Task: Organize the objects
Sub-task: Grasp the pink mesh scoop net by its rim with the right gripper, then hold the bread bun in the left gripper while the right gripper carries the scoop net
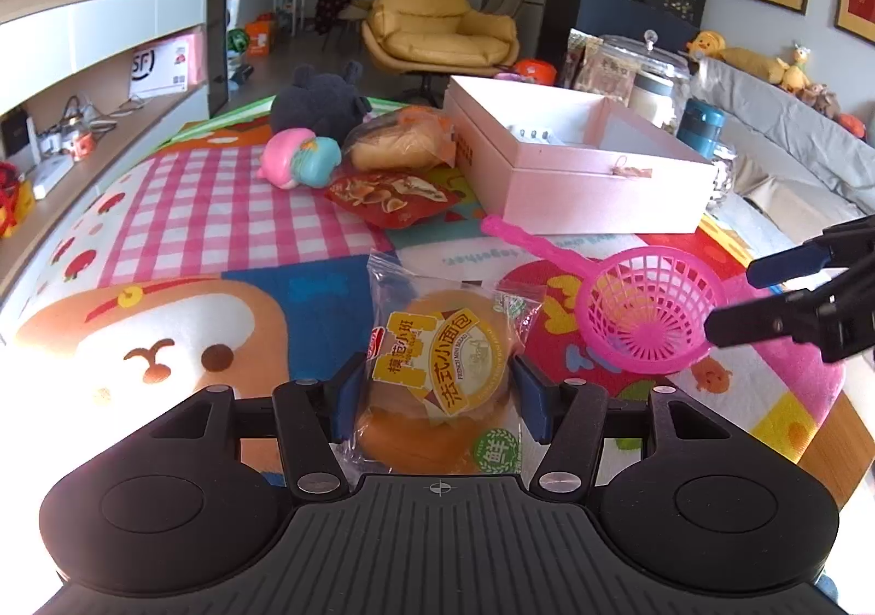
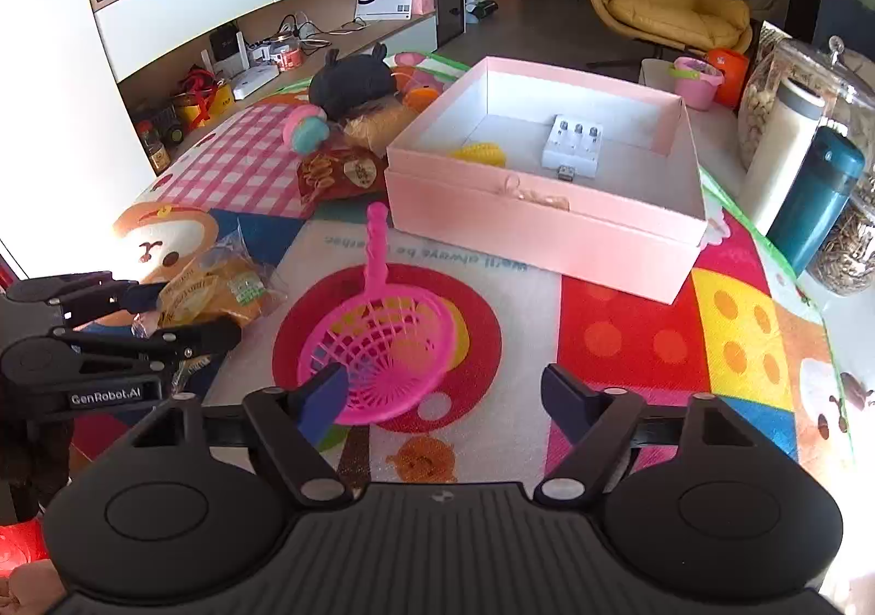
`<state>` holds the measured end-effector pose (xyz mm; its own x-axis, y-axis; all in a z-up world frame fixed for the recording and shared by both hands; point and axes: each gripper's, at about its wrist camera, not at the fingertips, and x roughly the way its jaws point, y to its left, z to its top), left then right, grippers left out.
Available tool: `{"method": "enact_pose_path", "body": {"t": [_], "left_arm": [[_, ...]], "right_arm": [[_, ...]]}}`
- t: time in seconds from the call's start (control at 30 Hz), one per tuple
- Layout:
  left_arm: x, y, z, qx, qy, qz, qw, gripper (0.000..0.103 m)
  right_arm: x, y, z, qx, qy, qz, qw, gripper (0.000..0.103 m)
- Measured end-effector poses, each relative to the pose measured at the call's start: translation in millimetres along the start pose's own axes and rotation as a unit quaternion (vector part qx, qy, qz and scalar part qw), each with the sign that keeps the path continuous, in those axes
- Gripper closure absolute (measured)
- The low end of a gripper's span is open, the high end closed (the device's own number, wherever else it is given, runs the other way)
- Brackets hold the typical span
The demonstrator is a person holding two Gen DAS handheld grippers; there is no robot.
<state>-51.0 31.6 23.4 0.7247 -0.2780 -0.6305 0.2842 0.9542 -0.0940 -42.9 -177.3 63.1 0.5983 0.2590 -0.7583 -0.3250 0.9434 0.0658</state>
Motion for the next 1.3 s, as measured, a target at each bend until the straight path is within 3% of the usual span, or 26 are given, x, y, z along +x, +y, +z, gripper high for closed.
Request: {"method": "enact_pose_path", "body": {"t": [0.1, 0.23, 0.37, 0.57, 0.7, 0.97, 1.0, 1.03, 1.07, 1.3], "left_arm": [[0.8, -2.7, 1.4, 0.004, 0.004, 0.006, 1.0, 0.042], [0.9, -5.8, 0.9, 0.01, 0.004, 0.014, 0.9998, 0.042], [0.8, -6.4, 1.7, 0.01, 0.006, 0.015, 0.9998, 0.042], [1.1, -6.3, 2.1, 0.011, 0.007, 0.016, 0.9998, 0.042], [0.8, -7.0, 1.4, 0.01, 0.006, 0.018, 0.9998, 0.042], [2.0, -11.5, -2.9, 0.008, -0.005, 0.034, 0.9994, 0.041], [2.2, -12.5, -3.2, 0.009, -0.005, 0.037, 0.9993, 0.041], [2.2, -13.7, -3.2, 0.011, -0.005, 0.04, 0.9991, 0.041], [2.1, -15.0, -3.1, 0.012, -0.005, 0.044, 0.999, 0.041], [1.0, -25.4, -5.9, 0.033, -0.009, 0.066, 0.9972, 0.042]], "right_arm": [[4.6, 4.8, -1.3, -0.021, -0.011, 0.011, 1.0, 0.012], [11.1, 22.5, 7.6, -0.065, -0.033, 0.039, 0.997, 0.0], [33.5, 39.4, 17.8, -0.121, -0.026, 0.035, 0.992, 0.0], [67.8, 25.6, 33.4, -0.076, 0.017, 0.052, 0.996, 0.0], [61.2, 31.7, 23.3, -0.095, 0.023, 0.047, 0.994, 0.023], [1.7, 35.6, -0.2, -0.102, -0.027, 0.026, 0.994, 0.023], [-7.1, 35.5, -3.8, -0.105, -0.035, 0.023, 0.994, 0.026], [-13.5, 35.5, -6.8, -0.108, -0.038, 0.02, 0.993, 0.04], [-18.0, 34.9, -9.0, -0.107, -0.036, 0.019, 0.993, 0.044], [-38.5, 19.8, -20.9, -0.084, -0.05, 0.004, 0.995, 0.048]]}}
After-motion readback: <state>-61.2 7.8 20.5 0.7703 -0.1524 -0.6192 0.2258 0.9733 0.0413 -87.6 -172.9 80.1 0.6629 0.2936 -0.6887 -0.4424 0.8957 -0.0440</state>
